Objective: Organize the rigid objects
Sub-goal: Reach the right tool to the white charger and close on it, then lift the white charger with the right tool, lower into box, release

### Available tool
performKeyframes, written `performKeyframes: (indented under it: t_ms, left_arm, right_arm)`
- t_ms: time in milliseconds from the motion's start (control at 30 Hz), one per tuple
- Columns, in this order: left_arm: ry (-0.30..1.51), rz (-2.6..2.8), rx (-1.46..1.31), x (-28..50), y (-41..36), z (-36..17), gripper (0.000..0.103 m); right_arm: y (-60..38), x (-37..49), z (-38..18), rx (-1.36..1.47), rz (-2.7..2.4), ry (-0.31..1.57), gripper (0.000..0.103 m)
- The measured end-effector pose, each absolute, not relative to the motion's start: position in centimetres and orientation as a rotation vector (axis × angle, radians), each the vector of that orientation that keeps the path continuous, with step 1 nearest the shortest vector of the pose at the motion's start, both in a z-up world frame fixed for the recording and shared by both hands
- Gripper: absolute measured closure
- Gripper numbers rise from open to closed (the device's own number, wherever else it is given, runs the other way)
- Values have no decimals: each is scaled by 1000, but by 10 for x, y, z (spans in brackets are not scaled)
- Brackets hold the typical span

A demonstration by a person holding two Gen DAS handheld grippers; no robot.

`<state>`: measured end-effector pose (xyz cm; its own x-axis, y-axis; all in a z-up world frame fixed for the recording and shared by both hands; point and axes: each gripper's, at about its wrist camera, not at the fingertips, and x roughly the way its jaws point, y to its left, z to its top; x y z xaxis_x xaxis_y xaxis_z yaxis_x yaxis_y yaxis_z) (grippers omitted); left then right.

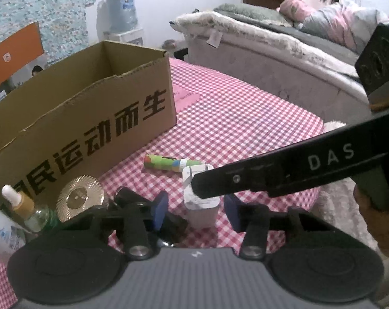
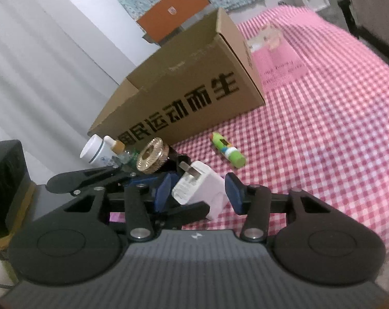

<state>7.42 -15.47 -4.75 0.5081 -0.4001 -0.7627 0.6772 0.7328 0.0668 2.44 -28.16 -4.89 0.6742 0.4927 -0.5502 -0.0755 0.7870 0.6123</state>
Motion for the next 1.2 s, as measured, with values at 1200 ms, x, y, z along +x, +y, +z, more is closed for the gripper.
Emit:
performKeyframes:
  t_ms: [1200]
  left_arm:
    - [537,-485,245,81,-80,98,75]
  right_arm:
    - [-212,54,88,399,523,537,66]
